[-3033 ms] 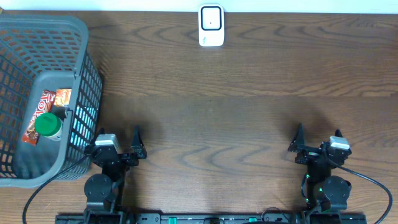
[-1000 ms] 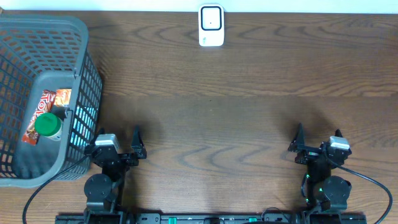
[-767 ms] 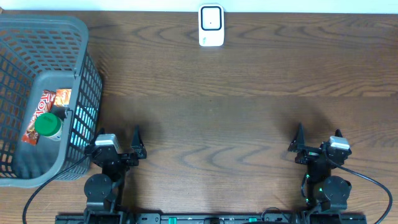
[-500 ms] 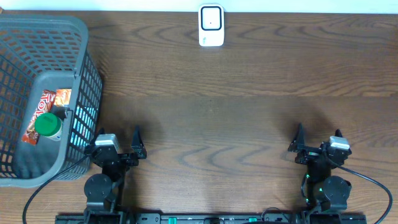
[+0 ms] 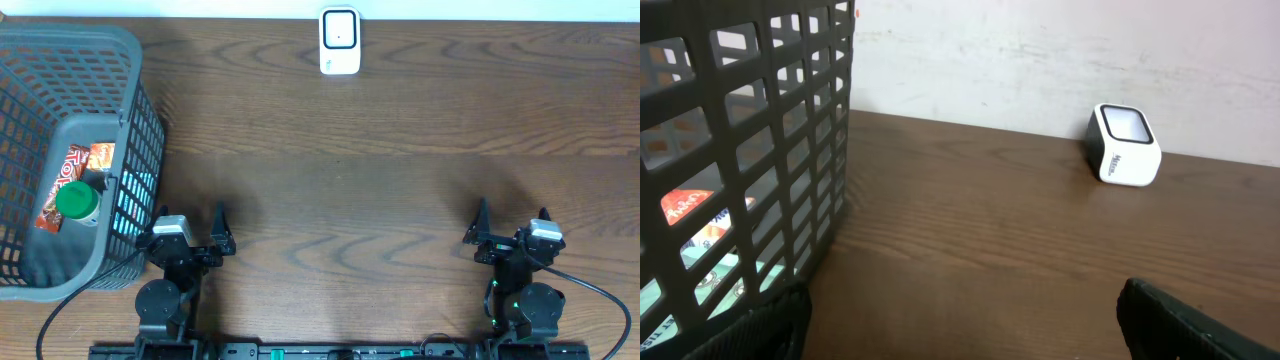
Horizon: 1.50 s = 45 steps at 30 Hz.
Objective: Scan the item barcode
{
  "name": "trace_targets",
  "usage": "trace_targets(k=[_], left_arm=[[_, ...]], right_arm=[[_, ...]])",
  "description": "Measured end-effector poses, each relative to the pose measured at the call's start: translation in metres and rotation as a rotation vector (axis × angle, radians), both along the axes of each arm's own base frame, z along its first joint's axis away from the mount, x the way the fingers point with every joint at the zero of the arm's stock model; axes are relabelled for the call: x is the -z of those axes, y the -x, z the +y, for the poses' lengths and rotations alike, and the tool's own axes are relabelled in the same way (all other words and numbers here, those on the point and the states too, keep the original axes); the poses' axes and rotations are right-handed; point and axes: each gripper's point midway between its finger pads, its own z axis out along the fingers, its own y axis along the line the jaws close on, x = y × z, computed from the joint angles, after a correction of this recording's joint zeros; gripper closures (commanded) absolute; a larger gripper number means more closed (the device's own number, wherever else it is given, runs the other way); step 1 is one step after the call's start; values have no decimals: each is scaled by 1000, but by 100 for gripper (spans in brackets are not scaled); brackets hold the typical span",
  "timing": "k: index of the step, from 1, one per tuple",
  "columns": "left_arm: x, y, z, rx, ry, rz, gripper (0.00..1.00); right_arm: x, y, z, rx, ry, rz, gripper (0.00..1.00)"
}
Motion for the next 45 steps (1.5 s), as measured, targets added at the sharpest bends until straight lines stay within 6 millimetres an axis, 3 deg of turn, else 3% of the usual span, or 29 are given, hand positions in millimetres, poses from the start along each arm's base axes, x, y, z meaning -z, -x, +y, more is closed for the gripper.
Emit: trace_targets(k=[34,45], left_arm=[[0,0,-2,9,1,-4,2],[0,10,-50,294,49,81,2]], right_arm=[[0,0,0,0,0,0,1],[0,0,0,0,0,0,1]])
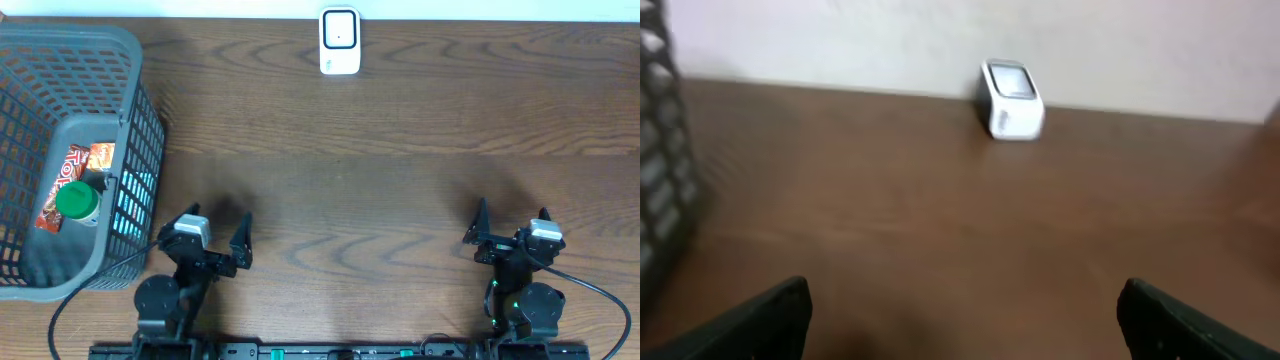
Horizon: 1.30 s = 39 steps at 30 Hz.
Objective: Scan the item barcode
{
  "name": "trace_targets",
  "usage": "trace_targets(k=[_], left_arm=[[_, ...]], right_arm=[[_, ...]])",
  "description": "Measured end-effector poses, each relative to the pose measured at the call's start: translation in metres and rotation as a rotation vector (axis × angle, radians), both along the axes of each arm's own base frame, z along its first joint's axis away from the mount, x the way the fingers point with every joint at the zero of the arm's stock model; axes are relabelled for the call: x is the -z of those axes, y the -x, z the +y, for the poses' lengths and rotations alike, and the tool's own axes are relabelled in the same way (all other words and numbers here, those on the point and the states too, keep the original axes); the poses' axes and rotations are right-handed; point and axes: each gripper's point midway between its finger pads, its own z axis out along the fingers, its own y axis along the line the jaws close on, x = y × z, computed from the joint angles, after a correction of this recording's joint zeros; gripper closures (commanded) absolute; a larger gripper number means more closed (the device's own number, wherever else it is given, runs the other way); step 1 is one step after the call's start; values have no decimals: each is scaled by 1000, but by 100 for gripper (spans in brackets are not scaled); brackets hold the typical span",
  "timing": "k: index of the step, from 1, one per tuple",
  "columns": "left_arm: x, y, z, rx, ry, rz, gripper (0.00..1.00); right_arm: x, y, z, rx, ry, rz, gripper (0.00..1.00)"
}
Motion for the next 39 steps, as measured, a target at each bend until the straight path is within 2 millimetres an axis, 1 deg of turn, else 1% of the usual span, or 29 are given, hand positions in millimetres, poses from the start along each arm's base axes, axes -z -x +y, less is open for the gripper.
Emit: trace_targets(k=[1,2,4,8,12,13,15,20,22,23,25,26,27,28,30,32,33,36,38,39], left_arm=[[-4,1,-2,10,2,20,2],[-11,2,-3,19,5,43,2],[-31,2,-5,26,9,76,2],[-80,-5,-4,22,10,151,2],[-110,-13,-5,22,8,302,2],[-114,-14,-7,29,10,331,2],[-112,-15,-11,51,16,410,2],[-90,-20,-29,154,65,541,2],[-89,-21,-34,179,80,568,2],[-93,-21,-36,188,85,572,2],[-112,-24,-38,204,91,550,2],[-125,-25,-38,206,91,534,2],[-146,-27,-38,207,88,500,2],[-158,-27,-36,195,83,489,2],[-179,-24,-28,142,63,503,2],[-199,-27,-12,45,38,501,2],[-206,-29,-2,-16,27,511,2],[-221,-37,35,-221,6,535,2],[-228,-44,65,-364,12,535,2],[-231,-49,83,-445,25,534,2]], right_arm=[[0,0,0,0,0,0,1],[0,0,0,0,0,0,1],[0,0,0,0,0,1,1],[0,0,0,0,0,0,1],[0,0,0,0,0,0,1],[0,0,0,-1,0,0,1],[0,0,0,-1,0,0,1],[0,0,0,-1,0,0,1],[0,0,0,-1,0,0,1],[0,0,0,-1,0,0,1],[0,0,0,-2,0,0,1],[0,0,0,-2,0,0,1],[0,0,0,-2,0,0,1],[0,0,0,-2,0,0,1],[0,0,0,-3,0,0,1],[0,0,0,-3,0,0,1],[0,0,1,-3,0,-1,1],[0,0,1,-3,0,0,1],[0,0,1,-3,0,0,1],[0,0,1,-3,0,0,1]])
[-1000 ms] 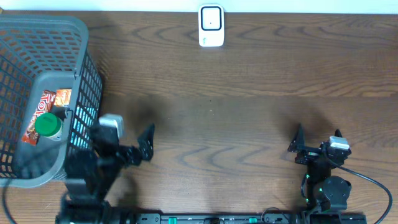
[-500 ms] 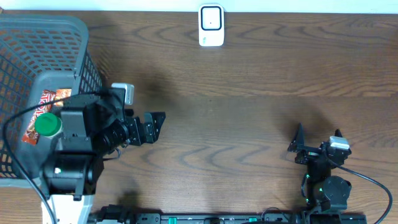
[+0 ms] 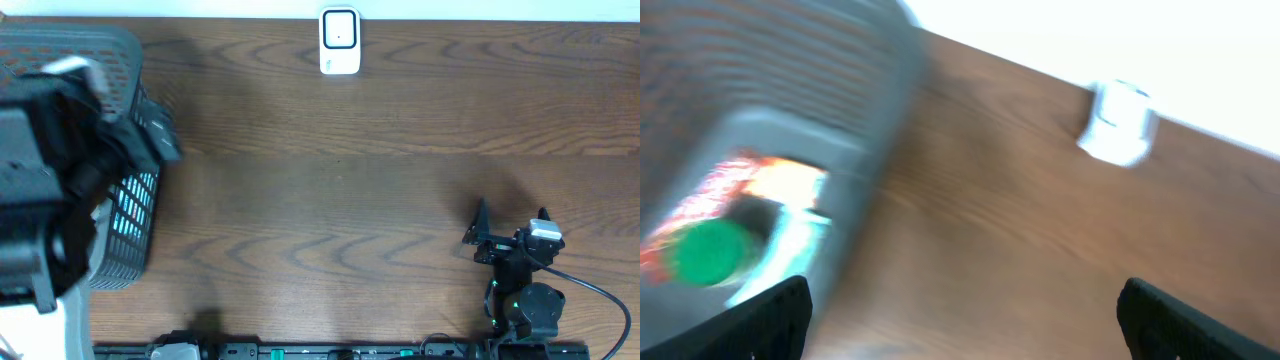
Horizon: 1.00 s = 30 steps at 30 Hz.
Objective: Scan the item barcode
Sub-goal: 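Reach the left gripper into the basket and grasp the green-capped bottle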
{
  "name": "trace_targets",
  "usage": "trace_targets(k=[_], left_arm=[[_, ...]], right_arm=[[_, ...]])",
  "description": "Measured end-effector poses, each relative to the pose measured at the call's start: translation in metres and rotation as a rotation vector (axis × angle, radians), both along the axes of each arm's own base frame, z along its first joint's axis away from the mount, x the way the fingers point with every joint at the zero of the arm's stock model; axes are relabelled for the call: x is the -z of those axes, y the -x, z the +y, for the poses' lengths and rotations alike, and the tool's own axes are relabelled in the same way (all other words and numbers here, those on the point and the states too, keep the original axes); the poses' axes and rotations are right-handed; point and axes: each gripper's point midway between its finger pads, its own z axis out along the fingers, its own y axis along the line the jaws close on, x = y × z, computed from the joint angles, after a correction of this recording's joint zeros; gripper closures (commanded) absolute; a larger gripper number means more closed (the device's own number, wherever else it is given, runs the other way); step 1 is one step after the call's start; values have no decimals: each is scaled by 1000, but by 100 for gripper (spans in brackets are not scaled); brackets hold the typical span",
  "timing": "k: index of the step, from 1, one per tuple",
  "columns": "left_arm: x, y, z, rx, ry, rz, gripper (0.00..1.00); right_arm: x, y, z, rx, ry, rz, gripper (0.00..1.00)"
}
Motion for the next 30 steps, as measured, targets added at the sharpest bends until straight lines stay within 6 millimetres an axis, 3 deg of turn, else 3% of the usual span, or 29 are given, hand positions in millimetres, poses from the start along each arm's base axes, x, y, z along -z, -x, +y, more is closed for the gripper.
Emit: trace_targets(k=[2,8,13,17,23,30], left_arm=[[4,-4,35,-150,0,20,2],[49,7,122,-531,91,181,2],[94,10,164,-702,175,328,2],[129,5,185,-761,214,427,2],[194,-3,199,-793,235,575,2],[243,-1,204,-799,222,615,2]], right_arm=[[0,0,0,0,0,0,1],[0,0,0,0,0,0,1],[0,0,0,0,0,0,1],[0,0,0,0,0,0,1],[0,0,0,0,0,0,1],[0,0,0,0,0,0,1]])
